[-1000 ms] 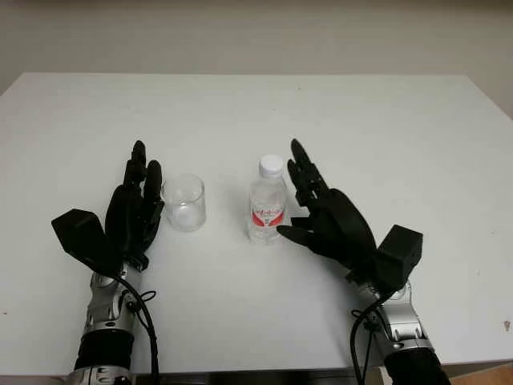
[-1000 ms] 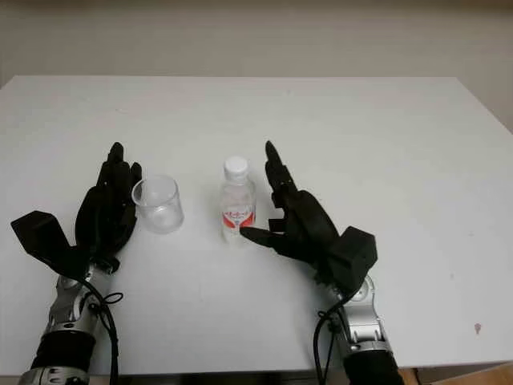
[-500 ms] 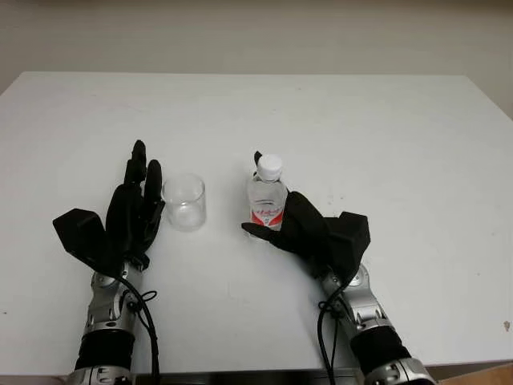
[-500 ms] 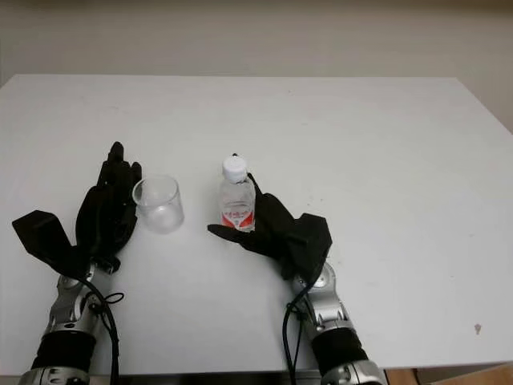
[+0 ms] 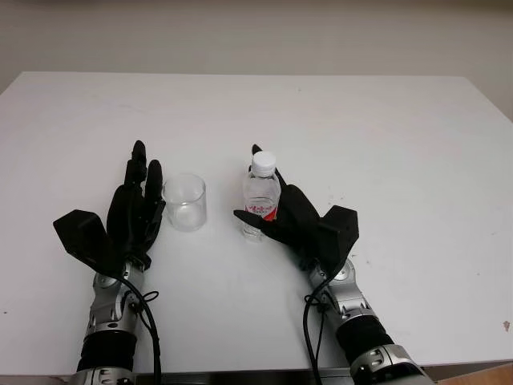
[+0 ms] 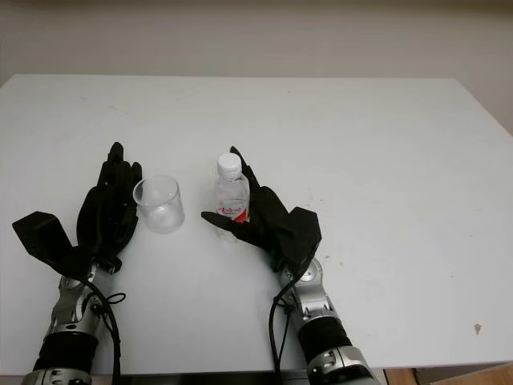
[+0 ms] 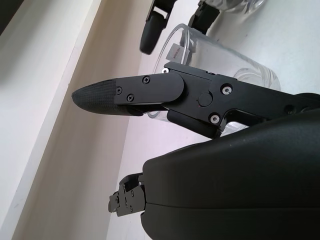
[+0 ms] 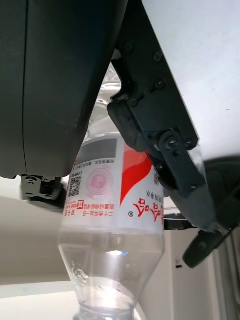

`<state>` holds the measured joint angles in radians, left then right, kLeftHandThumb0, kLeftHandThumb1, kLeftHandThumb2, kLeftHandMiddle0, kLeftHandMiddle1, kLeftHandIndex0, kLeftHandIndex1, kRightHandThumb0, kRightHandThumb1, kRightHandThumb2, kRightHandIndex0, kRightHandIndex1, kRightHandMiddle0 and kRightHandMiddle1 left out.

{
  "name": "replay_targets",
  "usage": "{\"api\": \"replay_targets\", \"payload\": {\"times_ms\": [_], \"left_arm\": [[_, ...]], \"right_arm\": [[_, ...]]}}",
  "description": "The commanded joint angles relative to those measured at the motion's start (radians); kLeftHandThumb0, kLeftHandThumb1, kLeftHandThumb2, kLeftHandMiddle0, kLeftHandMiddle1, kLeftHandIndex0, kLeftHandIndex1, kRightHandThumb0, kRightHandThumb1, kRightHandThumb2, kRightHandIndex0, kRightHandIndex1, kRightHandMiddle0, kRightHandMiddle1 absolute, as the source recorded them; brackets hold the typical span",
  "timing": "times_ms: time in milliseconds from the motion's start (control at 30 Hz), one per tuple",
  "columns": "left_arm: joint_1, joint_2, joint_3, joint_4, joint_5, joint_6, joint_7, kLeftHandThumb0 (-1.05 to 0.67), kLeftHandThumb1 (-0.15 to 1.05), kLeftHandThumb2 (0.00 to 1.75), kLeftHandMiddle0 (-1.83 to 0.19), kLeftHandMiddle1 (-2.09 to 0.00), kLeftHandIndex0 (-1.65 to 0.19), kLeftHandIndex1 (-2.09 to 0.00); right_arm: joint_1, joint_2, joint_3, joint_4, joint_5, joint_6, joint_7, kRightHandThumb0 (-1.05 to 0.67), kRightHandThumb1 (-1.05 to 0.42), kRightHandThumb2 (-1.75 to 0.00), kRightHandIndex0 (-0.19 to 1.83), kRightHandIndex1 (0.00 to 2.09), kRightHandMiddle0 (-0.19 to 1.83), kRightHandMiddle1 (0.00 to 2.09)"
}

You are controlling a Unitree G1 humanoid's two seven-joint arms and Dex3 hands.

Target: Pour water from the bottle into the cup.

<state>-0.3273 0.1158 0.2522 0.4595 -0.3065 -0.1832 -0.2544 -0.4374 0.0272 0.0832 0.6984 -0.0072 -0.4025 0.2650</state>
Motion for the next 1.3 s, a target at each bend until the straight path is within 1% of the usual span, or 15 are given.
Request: {"api": "replay_targets", "payload": {"times_ms": [0,33,67,233,300,433,533,633,700,800,933,1067,1133,1200,1267], "left_arm": [[0.017,-0.008,0.004,-0.001,-0.004,-0.002,0.001,-0.72,1.05,0.41,0.13,-0.06,0.16,-0.06],[0.017,-0.01,0.005,-0.001,-0.005,0.0,0.003,-0.72,1.05,0.41,0.13,-0.06,0.15,-0.06],[0.017,-0.01,0.005,-0.002,-0.006,0.001,0.004,-0.72,1.05,0.4,0.12,-0.06,0.15,-0.06],[0.012,-0.008,0.001,0.006,-0.001,-0.005,0.001,-0.7,1.05,0.43,0.13,-0.06,0.15,-0.06],[0.01,-0.007,-0.001,0.01,0.002,-0.007,0.001,-0.7,1.05,0.43,0.13,-0.05,0.15,-0.06],[0.004,-0.007,-0.001,0.021,0.003,-0.013,-0.001,-0.71,1.05,0.44,0.14,-0.05,0.16,-0.05],[0.004,-0.006,-0.001,0.021,0.003,-0.013,0.0,-0.71,1.05,0.44,0.14,-0.05,0.16,-0.05],[0.007,-0.007,-0.001,0.016,0.005,-0.013,0.003,-0.71,1.05,0.44,0.14,-0.05,0.16,-0.05],[0.009,-0.006,0.0,0.013,0.001,-0.009,0.001,-0.72,1.05,0.43,0.13,-0.05,0.16,-0.05],[0.008,-0.008,0.004,0.012,-0.006,-0.006,0.0,-0.71,1.05,0.42,0.13,-0.06,0.16,-0.05],[0.011,-0.004,-0.001,0.011,0.006,-0.009,0.004,-0.71,1.05,0.43,0.14,-0.05,0.16,-0.06],[0.012,-0.006,-0.002,0.009,0.01,-0.011,0.009,-0.71,1.05,0.43,0.13,-0.05,0.15,-0.06],[0.012,-0.009,-0.001,0.005,0.007,-0.006,0.013,-0.71,1.05,0.43,0.12,-0.06,0.15,-0.06],[0.01,-0.011,0.001,0.007,0.002,-0.005,0.011,-0.71,1.05,0.42,0.12,-0.06,0.15,-0.06],[0.007,-0.011,0.0,0.011,0.004,-0.007,0.012,-0.71,1.05,0.42,0.11,-0.06,0.14,-0.06]], "right_arm": [[0.011,-0.01,0.017,-0.009,-0.031,-0.01,-0.016,-0.55,-1.0,-0.07,0.97,2.05,0.63,2.04],[0.013,-0.016,0.022,-0.015,-0.04,-0.009,-0.015,-0.54,-1.03,-0.09,1.13,2.07,0.82,2.07],[0.013,-0.019,0.025,-0.018,-0.044,-0.009,-0.012,-0.53,-1.04,-0.11,1.21,2.08,0.95,2.08],[0.015,-0.055,0.045,-0.038,-0.063,-0.007,0.029,-0.49,-1.05,-0.21,1.48,2.09,1.32,2.09],[0.018,-0.068,0.05,-0.052,-0.065,-0.002,0.047,-0.48,-1.05,-0.24,1.56,2.09,1.38,2.09],[0.022,-0.09,0.061,-0.067,-0.082,-0.014,0.063,-0.51,-1.05,-0.33,1.67,2.09,1.35,2.09],[0.022,-0.094,0.068,-0.076,-0.094,-0.013,0.054,-0.5,-1.05,-0.38,1.78,2.09,1.46,2.09],[0.016,-0.089,0.063,-0.081,-0.088,-0.012,0.049,-0.48,-1.05,-0.4,1.82,2.09,1.52,2.09],[-0.011,-0.085,0.055,-0.061,-0.091,-0.032,0.029,-0.45,-1.05,-0.41,1.83,2.09,1.53,2.09],[-0.069,-0.093,0.05,-0.031,-0.119,-0.034,-0.023,-0.44,-1.05,-0.45,1.83,2.09,1.63,2.09],[-0.151,-0.1,0.038,0.029,-0.13,-0.044,-0.067,-0.42,-1.05,-0.48,1.83,2.09,1.66,2.09],[-0.275,-0.124,0.035,0.127,-0.167,-0.068,-0.112,-0.39,-1.05,-0.49,1.83,2.09,1.65,2.09],[-0.323,-0.134,0.037,0.178,-0.179,-0.088,-0.121,-0.39,-1.05,-0.48,1.83,2.09,1.59,2.09],[-0.378,-0.152,0.049,0.24,-0.211,-0.117,-0.144,-0.38,-1.05,-0.43,1.67,2.09,1.39,2.09],[-0.427,-0.167,0.066,0.29,-0.252,-0.123,-0.173,-0.38,-1.05,-0.41,1.58,2.09,1.27,2.09]]}}
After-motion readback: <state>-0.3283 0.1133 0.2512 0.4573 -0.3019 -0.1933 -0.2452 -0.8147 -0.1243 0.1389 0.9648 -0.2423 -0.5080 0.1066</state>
